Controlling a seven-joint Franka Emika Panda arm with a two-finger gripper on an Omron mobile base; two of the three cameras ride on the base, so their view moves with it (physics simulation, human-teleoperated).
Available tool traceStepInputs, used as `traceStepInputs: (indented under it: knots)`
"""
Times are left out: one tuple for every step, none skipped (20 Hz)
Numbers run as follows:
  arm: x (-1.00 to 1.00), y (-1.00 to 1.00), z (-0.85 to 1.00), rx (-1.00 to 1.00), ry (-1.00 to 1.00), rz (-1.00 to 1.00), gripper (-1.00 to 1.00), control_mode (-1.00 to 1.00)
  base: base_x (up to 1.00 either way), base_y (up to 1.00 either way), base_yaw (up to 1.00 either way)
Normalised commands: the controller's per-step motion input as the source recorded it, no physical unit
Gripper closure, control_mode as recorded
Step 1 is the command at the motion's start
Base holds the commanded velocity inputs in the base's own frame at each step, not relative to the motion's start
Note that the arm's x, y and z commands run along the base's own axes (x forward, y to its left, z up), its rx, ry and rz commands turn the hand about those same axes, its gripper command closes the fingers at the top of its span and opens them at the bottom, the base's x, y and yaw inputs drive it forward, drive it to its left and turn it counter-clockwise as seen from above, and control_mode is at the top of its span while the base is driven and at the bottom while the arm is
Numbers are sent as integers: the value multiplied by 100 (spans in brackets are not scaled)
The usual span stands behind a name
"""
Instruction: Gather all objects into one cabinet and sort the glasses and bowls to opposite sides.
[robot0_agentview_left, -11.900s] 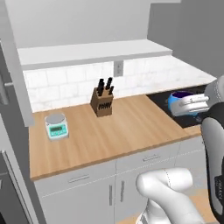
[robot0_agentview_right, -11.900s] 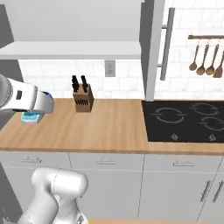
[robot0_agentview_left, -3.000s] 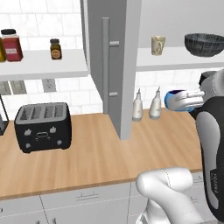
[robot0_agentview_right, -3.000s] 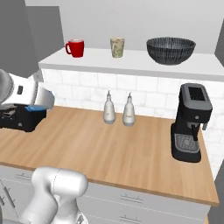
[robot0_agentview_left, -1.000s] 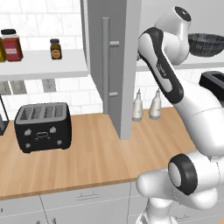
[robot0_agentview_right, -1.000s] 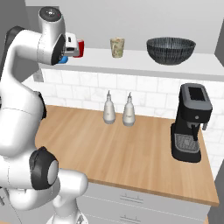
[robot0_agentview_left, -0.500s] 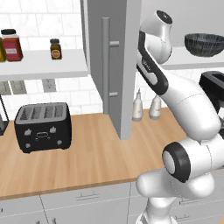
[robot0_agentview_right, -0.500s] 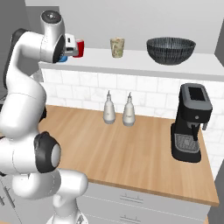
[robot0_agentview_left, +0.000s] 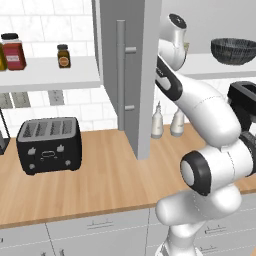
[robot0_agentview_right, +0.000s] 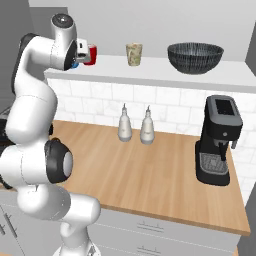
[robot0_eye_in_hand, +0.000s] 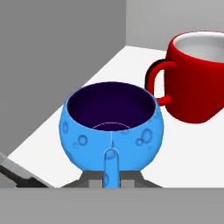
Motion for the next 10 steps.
traceStepInputs:
  knots:
    - [33,29,-6,0,0,0,100,-100,0,0,0]
    - [39,29,-5,0,0,0,100,-100,0,0,0]
    - [41,24,-6,0,0,0,100,-100,0,0,0]
    - [43,17,-6,0,0,0,100,-100,0,0,0]
    - [40,15,-6,0,0,0,100,-100,0,0,0]
    - [35,16,-11,0,0,0,100,-100,0,0,0]
    - [32,14,-14,0,0,0,100,-100,0,0,0]
    - [29,11,-15,0,0,0,100,-100,0,0,0]
    - [31,14,-16,0,0,0,100,-100,0,0,0]
    - [30,13,-16,0,0,0,100,-100,0,0,0]
